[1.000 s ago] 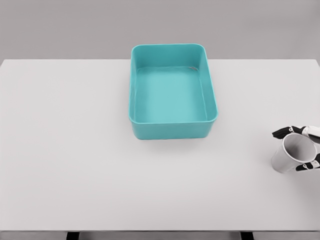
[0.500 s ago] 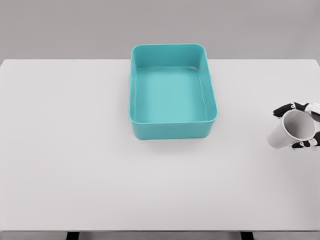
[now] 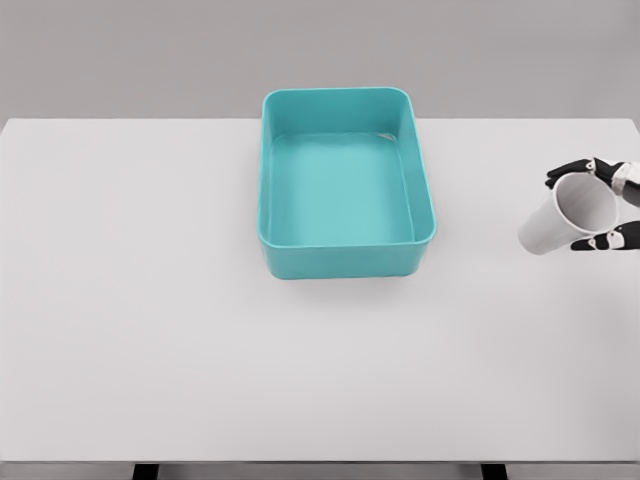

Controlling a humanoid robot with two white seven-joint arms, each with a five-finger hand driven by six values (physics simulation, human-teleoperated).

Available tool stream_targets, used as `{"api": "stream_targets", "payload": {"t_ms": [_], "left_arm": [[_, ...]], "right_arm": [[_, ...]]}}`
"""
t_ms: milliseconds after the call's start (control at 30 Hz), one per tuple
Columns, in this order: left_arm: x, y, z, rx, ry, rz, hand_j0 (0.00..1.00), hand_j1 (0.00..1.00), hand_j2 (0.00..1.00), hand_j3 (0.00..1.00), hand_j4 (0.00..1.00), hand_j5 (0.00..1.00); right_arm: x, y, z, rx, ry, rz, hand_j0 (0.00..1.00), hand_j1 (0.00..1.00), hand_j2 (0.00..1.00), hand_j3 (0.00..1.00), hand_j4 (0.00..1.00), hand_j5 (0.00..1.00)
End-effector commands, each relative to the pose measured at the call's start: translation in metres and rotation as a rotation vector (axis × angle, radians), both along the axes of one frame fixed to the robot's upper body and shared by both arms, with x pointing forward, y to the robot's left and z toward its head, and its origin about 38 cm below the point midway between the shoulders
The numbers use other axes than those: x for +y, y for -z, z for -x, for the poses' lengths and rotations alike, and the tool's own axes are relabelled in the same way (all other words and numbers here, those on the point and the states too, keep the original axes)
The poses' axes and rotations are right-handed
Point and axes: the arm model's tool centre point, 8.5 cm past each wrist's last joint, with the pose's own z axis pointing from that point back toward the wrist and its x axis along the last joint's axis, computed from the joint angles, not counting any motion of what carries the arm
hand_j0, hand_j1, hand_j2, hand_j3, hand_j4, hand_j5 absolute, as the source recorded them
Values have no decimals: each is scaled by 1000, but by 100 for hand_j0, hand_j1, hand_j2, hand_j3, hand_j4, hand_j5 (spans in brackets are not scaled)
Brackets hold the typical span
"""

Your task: Put the paper cup into the basket with your right arm

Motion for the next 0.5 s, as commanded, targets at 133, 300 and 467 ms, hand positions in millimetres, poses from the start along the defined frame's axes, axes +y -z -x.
{"api": "stream_targets", "payload": {"t_ms": [133,300,467], "left_arm": [[0,0,-1,-2,0,0,100,100,100,100,100,100],[0,0,-1,-2,0,0,100,100,100,100,100,100],[0,0,-1,-2,0,0,100,100,100,100,100,100]], "right_arm": [[5,-3,-4,-17,-6,-25,65,65,65,65,65,65],[16,-3,-11,-40,-16,-65,67,67,67,67,67,67],[24,-4,-16,-59,-25,-90,67,67,67,67,67,67]]}}
